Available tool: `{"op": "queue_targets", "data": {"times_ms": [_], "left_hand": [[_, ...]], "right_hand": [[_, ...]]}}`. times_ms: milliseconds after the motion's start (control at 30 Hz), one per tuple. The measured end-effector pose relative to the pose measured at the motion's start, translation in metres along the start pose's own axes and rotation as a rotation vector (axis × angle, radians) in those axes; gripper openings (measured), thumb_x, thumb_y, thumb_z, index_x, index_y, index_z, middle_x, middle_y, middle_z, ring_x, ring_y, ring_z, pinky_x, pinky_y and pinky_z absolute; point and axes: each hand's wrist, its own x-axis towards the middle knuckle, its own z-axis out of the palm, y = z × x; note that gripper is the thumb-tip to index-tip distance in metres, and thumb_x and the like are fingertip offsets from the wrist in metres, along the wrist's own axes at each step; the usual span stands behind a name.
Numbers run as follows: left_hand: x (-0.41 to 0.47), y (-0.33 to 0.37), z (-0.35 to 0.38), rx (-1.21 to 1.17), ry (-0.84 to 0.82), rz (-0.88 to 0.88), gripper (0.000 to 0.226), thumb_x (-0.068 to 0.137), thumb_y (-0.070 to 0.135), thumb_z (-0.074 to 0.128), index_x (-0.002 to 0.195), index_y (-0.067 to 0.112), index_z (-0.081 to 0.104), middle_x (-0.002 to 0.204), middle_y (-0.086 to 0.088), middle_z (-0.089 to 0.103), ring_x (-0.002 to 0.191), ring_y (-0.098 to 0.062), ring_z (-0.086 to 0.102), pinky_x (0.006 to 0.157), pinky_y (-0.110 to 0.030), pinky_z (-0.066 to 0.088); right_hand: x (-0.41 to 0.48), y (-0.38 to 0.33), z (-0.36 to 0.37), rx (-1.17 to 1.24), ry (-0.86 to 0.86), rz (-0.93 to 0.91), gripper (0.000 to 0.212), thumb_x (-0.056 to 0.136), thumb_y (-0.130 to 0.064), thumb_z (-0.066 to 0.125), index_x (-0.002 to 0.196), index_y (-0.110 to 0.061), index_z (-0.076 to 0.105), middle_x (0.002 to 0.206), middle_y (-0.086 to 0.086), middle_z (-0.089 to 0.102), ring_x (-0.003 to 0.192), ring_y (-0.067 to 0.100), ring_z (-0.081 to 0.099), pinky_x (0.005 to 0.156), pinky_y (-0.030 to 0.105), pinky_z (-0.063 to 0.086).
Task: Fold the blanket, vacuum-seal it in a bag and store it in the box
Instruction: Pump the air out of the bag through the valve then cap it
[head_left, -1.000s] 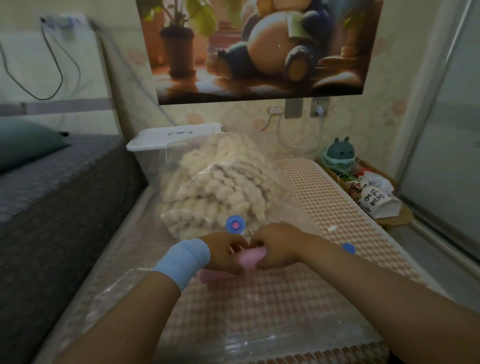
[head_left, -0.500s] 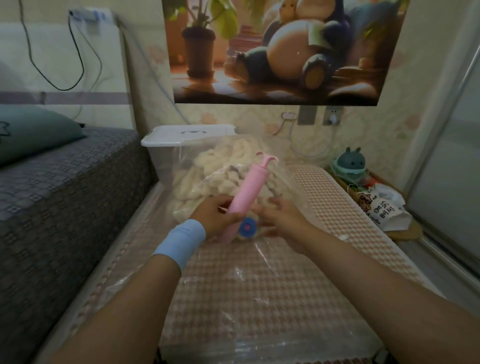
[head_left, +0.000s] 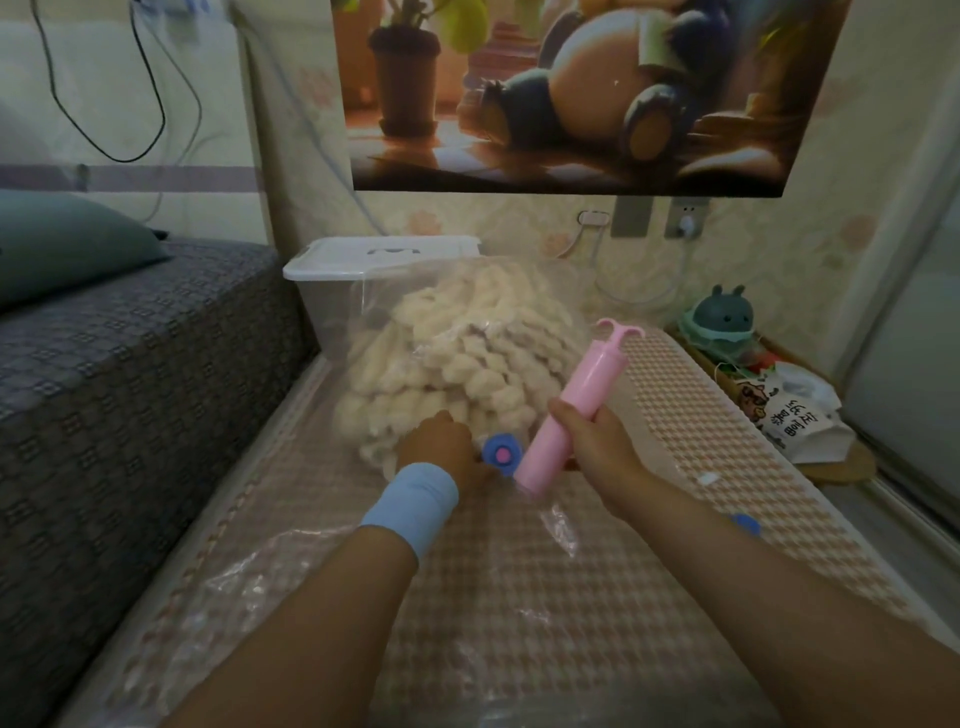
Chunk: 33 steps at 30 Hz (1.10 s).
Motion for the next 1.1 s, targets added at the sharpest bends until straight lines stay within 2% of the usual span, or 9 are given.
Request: {"op": "queue_targets", "data": {"times_ms": [133,300,400,467,633,767,867,1000,1100], "left_hand": [[0.006,0.010,0.010,-0.085,0.016,-0.043,0.028,0.086,0.038,0.060,0.099,0.018,0.074,0.111,-0.005,0.063,0.098,-0.025,0.063,0.080,-0.030,0.050],[0.007,0.008,0.014,-0.240,0.001,-0.040,0.009,0.082,0.025,0.064,0.084,0.022,0.072,0.085,0.001,0.070,0.076,-0.018,0.064,0.068,-0.025,0.048],[0.010,0.001,0.010,-0.475,0.039,-0.050,0.013,0.080,0.024,0.070,0.092,0.025,0.073,0.083,0.006,0.067,0.079,-0.013,0.062,0.072,-0.022,0.046],[0.011,-0.003,0.004,-0.651,0.058,-0.030,0.009,0.079,0.019,0.073,0.088,0.022,0.072,0.080,0.005,0.066,0.081,-0.014,0.063,0.075,-0.021,0.046],[0.005,-0.005,-0.018,-0.920,0.066,-0.085,0.005,0.075,0.018,0.077,0.076,0.022,0.074,0.068,0.006,0.067,0.063,-0.009,0.059,0.063,-0.020,0.045],[-0.002,0.004,-0.034,-1.098,0.020,-0.199,0.008,0.074,0.015,0.078,0.079,0.010,0.075,0.068,-0.002,0.070,0.052,-0.011,0.064,0.050,-0.020,0.047],[-0.005,0.011,-0.037,-1.166,-0.019,-0.252,0.019,0.072,0.015,0.080,0.084,0.003,0.074,0.067,-0.005,0.071,0.046,-0.010,0.063,0.055,-0.025,0.049],[-0.007,0.017,-0.037,-1.213,-0.009,-0.301,0.018,0.069,0.014,0.080,0.077,0.001,0.073,0.070,-0.010,0.073,0.060,-0.022,0.067,0.069,-0.035,0.056],[-0.006,0.017,-0.038,-1.191,0.011,-0.295,0.016,0.066,0.017,0.080,0.070,0.004,0.072,0.066,-0.010,0.072,0.065,-0.026,0.069,0.073,-0.039,0.057]], "right_hand": [[0.006,0.013,0.002,-0.082,-0.025,0.049,0.037,0.092,-0.031,0.066,0.119,-0.007,0.060,0.108,0.015,0.069,0.093,0.027,0.069,0.066,0.035,0.058],[0.005,0.017,0.007,-0.109,-0.118,0.060,0.022,0.094,-0.025,0.064,0.110,-0.011,0.059,0.108,0.015,0.068,0.091,0.024,0.068,0.078,0.042,0.058],[0.001,0.008,0.008,-0.063,-0.133,0.037,0.022,0.096,-0.027,0.062,0.113,-0.013,0.057,0.105,0.011,0.067,0.086,0.018,0.066,0.063,0.029,0.056],[0.001,-0.004,0.005,-0.024,-0.073,-0.007,0.024,0.097,-0.030,0.059,0.116,-0.015,0.056,0.103,0.008,0.066,0.083,0.016,0.063,0.052,0.019,0.048],[-0.006,-0.032,0.000,0.145,0.046,-0.174,0.028,0.098,-0.038,0.057,0.114,-0.015,0.053,0.105,0.013,0.068,0.082,0.033,0.072,0.048,0.033,0.045],[-0.021,-0.045,0.000,0.132,0.019,-0.325,0.038,0.098,-0.027,0.061,0.126,-0.007,0.045,0.110,0.013,0.067,0.082,0.026,0.074,0.053,0.035,0.057],[-0.025,-0.045,-0.001,0.108,0.017,-0.363,0.044,0.095,-0.023,0.064,0.130,-0.008,0.043,0.115,0.010,0.065,0.094,0.021,0.072,0.061,0.032,0.059],[-0.024,-0.046,-0.008,0.098,0.027,-0.362,0.041,0.095,-0.018,0.064,0.130,-0.010,0.043,0.115,0.006,0.064,0.098,0.018,0.069,0.065,0.031,0.059],[-0.019,-0.045,-0.015,0.094,-0.001,-0.300,0.039,0.096,-0.017,0.062,0.130,-0.011,0.044,0.116,0.006,0.064,0.099,0.019,0.069,0.066,0.033,0.060]]}}
